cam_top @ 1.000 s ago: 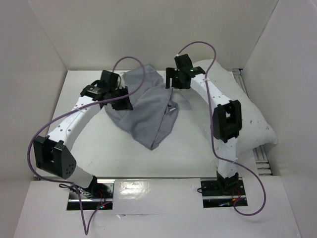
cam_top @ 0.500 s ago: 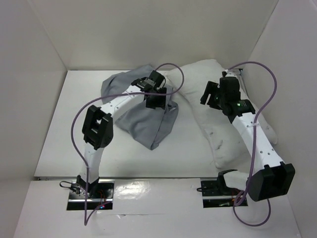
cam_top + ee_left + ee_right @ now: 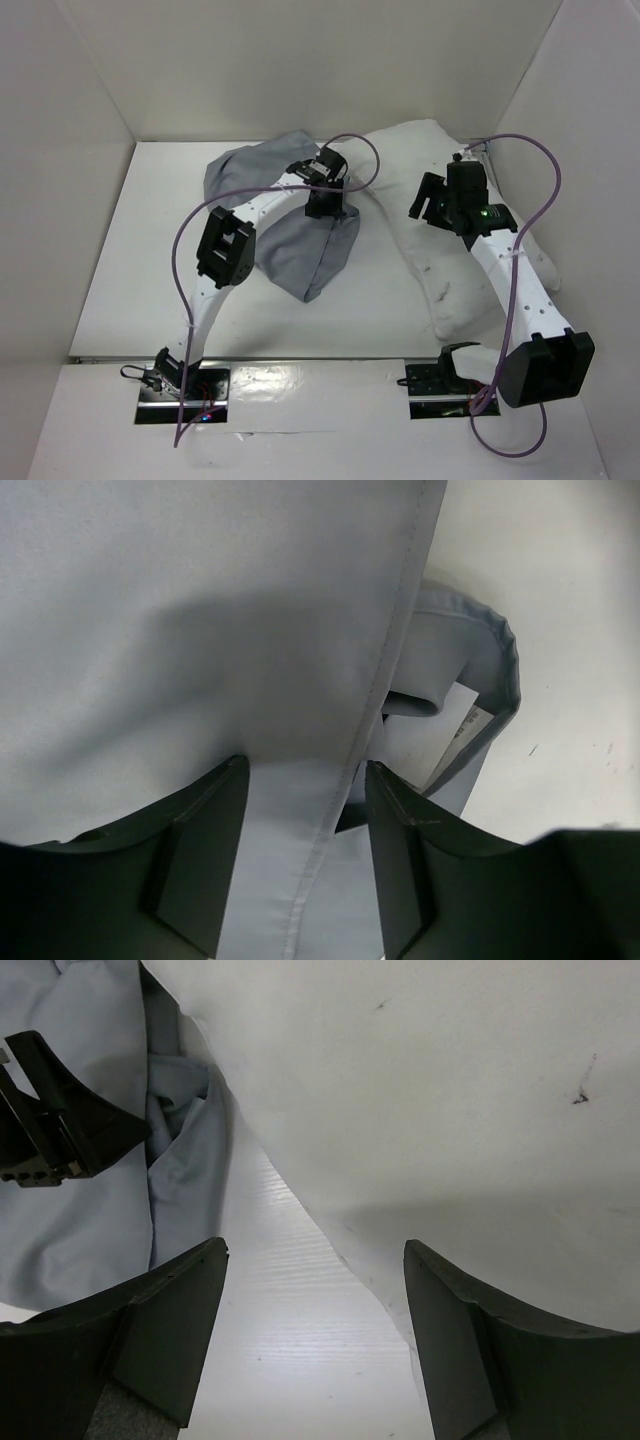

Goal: Put the pillow into the pillowcase

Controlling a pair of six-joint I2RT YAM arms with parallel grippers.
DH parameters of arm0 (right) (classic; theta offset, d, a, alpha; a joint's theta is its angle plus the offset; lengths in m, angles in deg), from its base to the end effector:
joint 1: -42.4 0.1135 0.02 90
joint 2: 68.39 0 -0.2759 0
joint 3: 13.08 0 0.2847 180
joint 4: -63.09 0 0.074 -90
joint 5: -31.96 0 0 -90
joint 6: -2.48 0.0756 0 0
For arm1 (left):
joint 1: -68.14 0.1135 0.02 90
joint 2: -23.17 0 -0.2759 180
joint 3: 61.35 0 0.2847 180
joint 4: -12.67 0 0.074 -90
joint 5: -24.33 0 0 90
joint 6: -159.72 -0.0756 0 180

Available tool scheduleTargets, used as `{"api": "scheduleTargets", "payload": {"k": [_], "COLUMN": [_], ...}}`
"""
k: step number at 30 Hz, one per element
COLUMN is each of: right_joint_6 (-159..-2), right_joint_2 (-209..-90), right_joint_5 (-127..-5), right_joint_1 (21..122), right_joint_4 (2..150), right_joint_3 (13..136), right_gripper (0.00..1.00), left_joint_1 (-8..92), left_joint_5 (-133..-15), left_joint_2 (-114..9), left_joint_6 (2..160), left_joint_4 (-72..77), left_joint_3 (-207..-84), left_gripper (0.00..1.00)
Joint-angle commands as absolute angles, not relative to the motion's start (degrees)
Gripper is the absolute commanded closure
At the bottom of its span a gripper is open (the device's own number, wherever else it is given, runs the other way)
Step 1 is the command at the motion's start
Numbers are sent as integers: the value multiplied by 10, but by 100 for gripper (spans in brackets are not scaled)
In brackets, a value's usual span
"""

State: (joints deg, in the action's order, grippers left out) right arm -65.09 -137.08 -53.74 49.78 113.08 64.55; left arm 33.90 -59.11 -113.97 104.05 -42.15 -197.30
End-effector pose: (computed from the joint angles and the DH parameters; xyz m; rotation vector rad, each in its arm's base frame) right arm 0.3118 0.0347 0.3167 0.3389 2.2665 0.1852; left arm 0.4928 -0.3250 0.1716 -0.0470 2.5704 -0.3208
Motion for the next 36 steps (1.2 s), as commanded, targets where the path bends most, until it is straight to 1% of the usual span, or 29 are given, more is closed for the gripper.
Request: {"api": "scheduleTargets", "payload": {"k": [1, 4, 7, 8, 9, 11, 12, 15, 18, 21, 25, 27, 28, 29, 30, 31, 33, 35, 36], "right_joint_6": [-657, -657, -657, -657, -657, -657, -657, -663, -668, -668, -684, -699, -717, -723, -723, -729, -746, -751, -751], "right_joint_2": [-1361, -1366, -1366, -1366, -1366, -1366, -1371, -1376, -1376, -1382, -1387, -1387, -1387, -1403, -1411, -1420, -1455, -1490, -1532], "right_joint_5": [-535, -535, -535, -535, -529, -529, -529, -529, -529, -529, -541, -546, -546, -540, -525, -503, -427, -364, -330], "right_joint_1": [489, 489, 489, 489, 489, 489, 489, 489, 489, 489, 489, 489, 489, 498, 507, 533, 561, 586, 586], "right_joint_4": [1139, 1139, 1139, 1139, 1139, 1139, 1139, 1144, 1145, 1145, 1145, 1150, 1150, 1169, 1176, 1181, 1181, 1188, 1188], "right_joint_3": [658, 658, 663, 663, 663, 663, 663, 668, 668, 668, 688, 704, 717, 753, 772, 790, 828, 849, 864], "right_gripper": [21, 21, 21, 21, 21, 21, 21, 21, 21, 21, 21, 17, 15, 12, 8, 5, 1, 1, 1], "left_joint_1": [333, 327, 327, 327, 327, 327, 327, 327, 327, 333, 346, 355, 364, 390, 404, 418, 448, 461, 466], "left_joint_5": [-570, -565, -558, -558, -552, -552, -547, -547, -558, -580, -580, -606, -694, -753, -802, -872, -914, -935, -935], "left_joint_2": [-1146, -1159, -1159, -1159, -1159, -1153, -1141, -1110, -1081, -1047, -1001, -977, -953, -944, -938, -938, -922, -915, -909], "left_joint_6": [1022, 1017, 1017, 1017, 1017, 1017, 1017, 1017, 1017, 1012, 1012, 1005, 975, 961, 961, 961, 961, 966, 966], "left_joint_4": [-424, -424, -424, -424, -424, -424, -431, -444, -449, -455, -469, -469, -459, -450, -450, -450, -445, -438, -438], "left_joint_3": [-1996, -1991, -1991, -1991, -1991, -1991, -1991, -1996, -1985, -1971, -1951, -1941, -1924, -1916, -1916, -1901, -1895, -1881, -1881], "left_gripper": [38, 38, 42, 50, 55, 67, 81, 94, 100, 100, 100, 100, 100, 100, 100, 100, 100, 100, 100]}}
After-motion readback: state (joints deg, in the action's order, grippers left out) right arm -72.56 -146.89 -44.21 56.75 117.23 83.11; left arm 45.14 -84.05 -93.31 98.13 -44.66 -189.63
